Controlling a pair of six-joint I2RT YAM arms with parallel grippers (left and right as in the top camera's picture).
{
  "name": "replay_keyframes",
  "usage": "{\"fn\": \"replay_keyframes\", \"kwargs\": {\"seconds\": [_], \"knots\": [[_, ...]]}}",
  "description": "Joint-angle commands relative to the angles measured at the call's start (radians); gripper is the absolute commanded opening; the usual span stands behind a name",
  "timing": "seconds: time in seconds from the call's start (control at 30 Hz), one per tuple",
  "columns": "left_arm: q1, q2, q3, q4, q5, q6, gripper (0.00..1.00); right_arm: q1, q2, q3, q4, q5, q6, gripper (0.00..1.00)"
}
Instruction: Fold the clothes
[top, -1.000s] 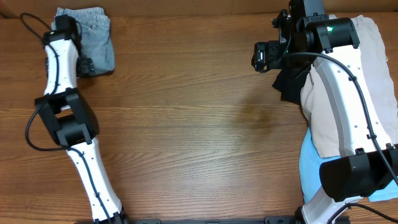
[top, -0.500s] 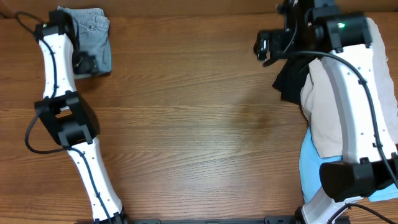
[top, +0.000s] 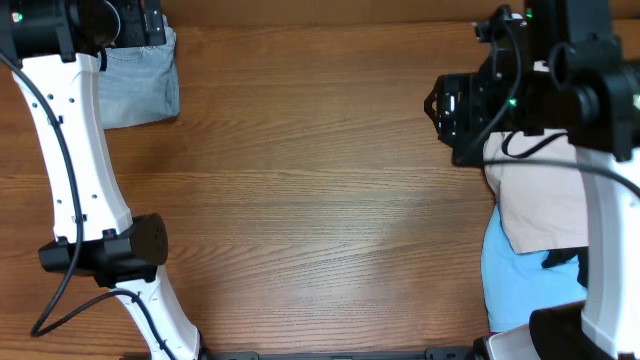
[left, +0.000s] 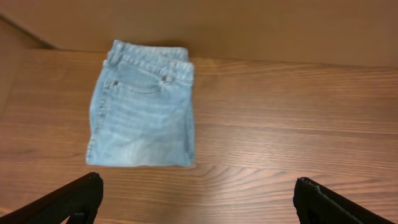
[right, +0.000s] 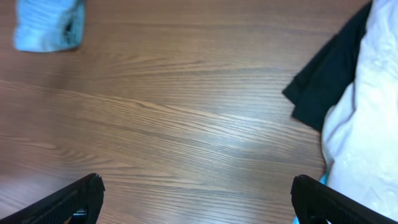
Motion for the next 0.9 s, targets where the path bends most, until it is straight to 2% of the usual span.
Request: {"fn": "replay_keyframes", "kwargs": {"seconds": [0.0, 0.5, 0.7, 0.87], "knots": [[-0.011, 0.046, -0.018, -0.003, 0.042, -0.014, 1.00, 0.000, -0.011, 0.022, 0.006, -0.043, 0.003, 1.00], [-0.012, 0.048, -0.021, -0.003, 0.042, -0.014, 1.00, 0.000, -0.002, 0.022, 0.027, 0.011, -0.001, 1.00], [-0.011, 0.048, -0.021, -0.003, 0.042, -0.014, 1.00, 0.052, -0.035, -0.018, 0.245, 0.113, -0.001, 1.00], [-0.011, 0.048, -0.021, -0.003, 0.042, -0.014, 1.00, 0.105, -0.118, -0.152, 0.442, 0.193, -0.001, 1.00]]}}
